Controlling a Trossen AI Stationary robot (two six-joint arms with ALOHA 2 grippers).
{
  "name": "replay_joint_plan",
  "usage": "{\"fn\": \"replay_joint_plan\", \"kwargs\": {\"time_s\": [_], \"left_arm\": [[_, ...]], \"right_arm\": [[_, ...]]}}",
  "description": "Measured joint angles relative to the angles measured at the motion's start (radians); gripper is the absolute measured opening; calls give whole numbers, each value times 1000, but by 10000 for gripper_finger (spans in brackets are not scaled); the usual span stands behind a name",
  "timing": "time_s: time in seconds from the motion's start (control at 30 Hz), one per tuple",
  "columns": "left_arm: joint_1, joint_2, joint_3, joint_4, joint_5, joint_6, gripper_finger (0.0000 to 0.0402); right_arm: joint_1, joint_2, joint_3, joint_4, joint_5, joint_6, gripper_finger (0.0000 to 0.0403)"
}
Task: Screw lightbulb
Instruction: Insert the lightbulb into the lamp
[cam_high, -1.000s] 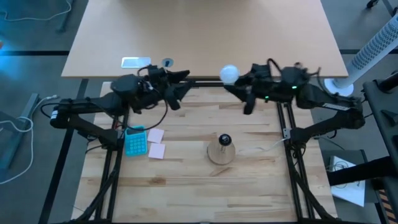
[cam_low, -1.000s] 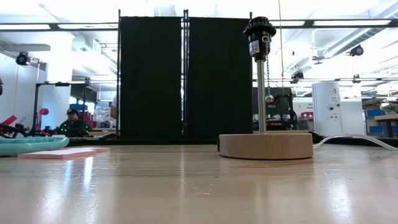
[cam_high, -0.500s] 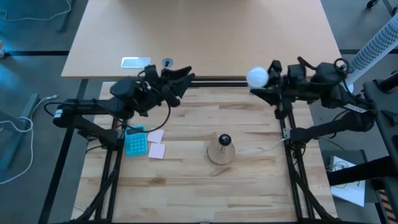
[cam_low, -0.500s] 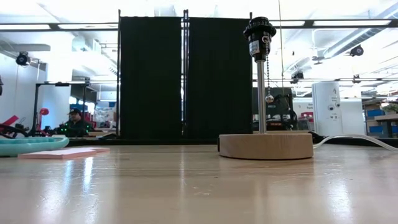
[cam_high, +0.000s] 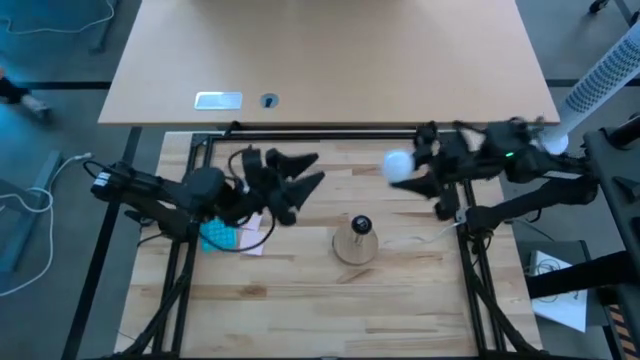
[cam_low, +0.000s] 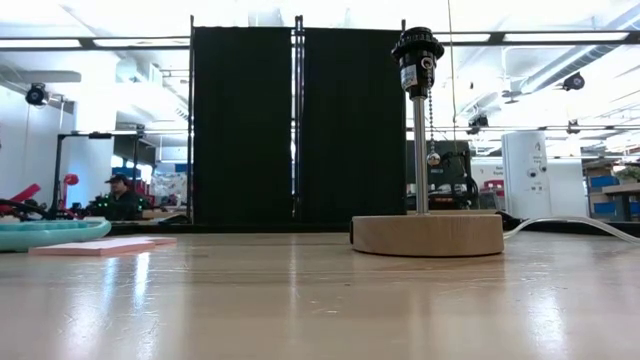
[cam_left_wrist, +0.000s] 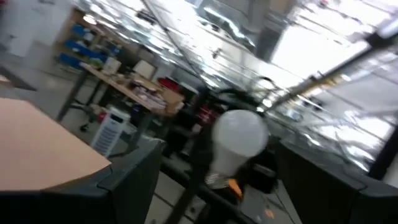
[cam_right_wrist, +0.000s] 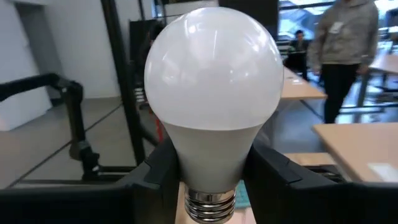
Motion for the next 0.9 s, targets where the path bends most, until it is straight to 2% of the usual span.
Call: {"fn": "replay_joint_plan", "kwargs": {"time_s": [0.23, 0.47, 0.73, 0.9], "left_arm": [[-125, -31, 0, -183, -41, 58, 304], [-145, -26, 0, -284, -40, 116, 304], [-119, -22, -1, -282, -43, 222, 304], [-106, 44, -43, -215, -48, 231, 304]], "right_arm": [[12, 45, -29, 63, 9, -36, 132], [44, 25, -79, 80, -5, -49, 128], [65, -88, -319, 344, 3, -54, 129], [65, -106, -464, 470, 31, -21, 131]]}}
